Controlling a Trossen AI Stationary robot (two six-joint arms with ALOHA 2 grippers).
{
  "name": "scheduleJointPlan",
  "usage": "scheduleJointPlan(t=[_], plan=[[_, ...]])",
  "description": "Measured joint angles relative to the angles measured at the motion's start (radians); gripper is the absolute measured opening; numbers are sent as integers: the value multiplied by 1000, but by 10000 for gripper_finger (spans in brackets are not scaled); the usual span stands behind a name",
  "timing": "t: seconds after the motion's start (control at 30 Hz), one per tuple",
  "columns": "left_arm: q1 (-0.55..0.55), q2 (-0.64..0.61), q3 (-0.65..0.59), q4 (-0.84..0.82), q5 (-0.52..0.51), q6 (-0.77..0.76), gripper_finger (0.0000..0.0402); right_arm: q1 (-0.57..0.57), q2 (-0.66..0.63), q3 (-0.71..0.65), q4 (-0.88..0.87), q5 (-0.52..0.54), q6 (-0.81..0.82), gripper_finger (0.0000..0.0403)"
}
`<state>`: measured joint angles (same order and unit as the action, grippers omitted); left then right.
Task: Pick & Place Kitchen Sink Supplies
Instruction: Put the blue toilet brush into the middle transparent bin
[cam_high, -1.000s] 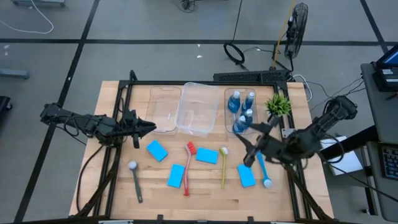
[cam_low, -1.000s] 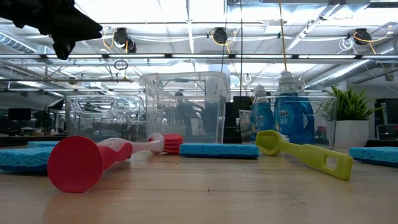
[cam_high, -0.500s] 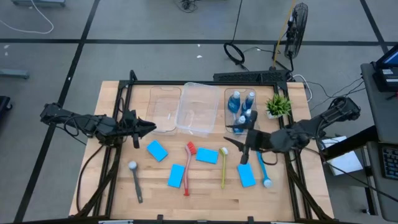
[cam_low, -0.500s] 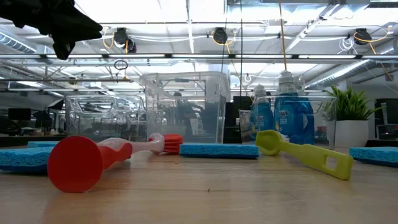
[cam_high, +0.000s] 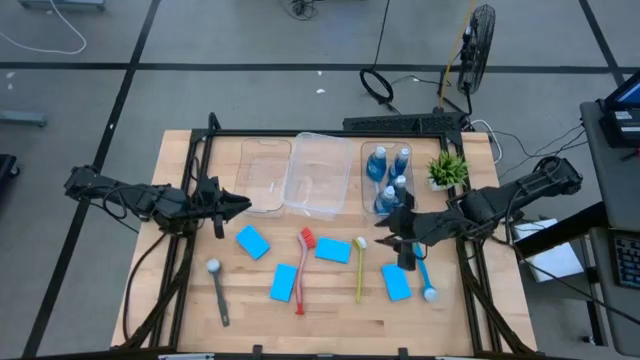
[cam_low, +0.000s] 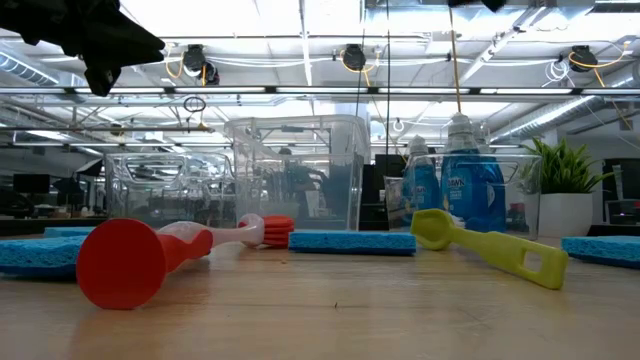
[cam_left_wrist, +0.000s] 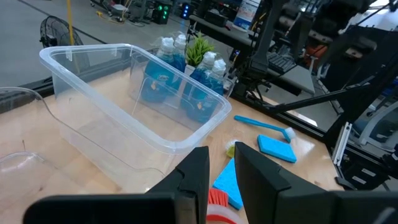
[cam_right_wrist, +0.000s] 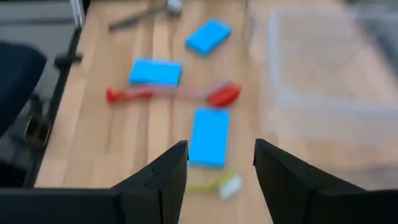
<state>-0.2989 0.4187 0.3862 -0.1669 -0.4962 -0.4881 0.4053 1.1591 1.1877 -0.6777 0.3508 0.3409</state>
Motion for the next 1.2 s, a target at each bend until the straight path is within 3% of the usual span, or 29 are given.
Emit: scheduleJointPlan(t=[0.3,0.53,0.73,0.97,1.2], plan=[[0,0,0,0,0,4,77,2,0,0,-318,-187,173,171],[0,0,0,0,0,4,77,3,-1,-44,-490,-256,355,171],[0,0,0,0,0,4,77,34,-1,-174,-494,-404,576,171],[0,0,0,-1,0,12,77,149,-36,-351,-355,-399,851,171],[0,0,0,-1,0,14,77,192,-88,-498,-180,-352,1079,171]])
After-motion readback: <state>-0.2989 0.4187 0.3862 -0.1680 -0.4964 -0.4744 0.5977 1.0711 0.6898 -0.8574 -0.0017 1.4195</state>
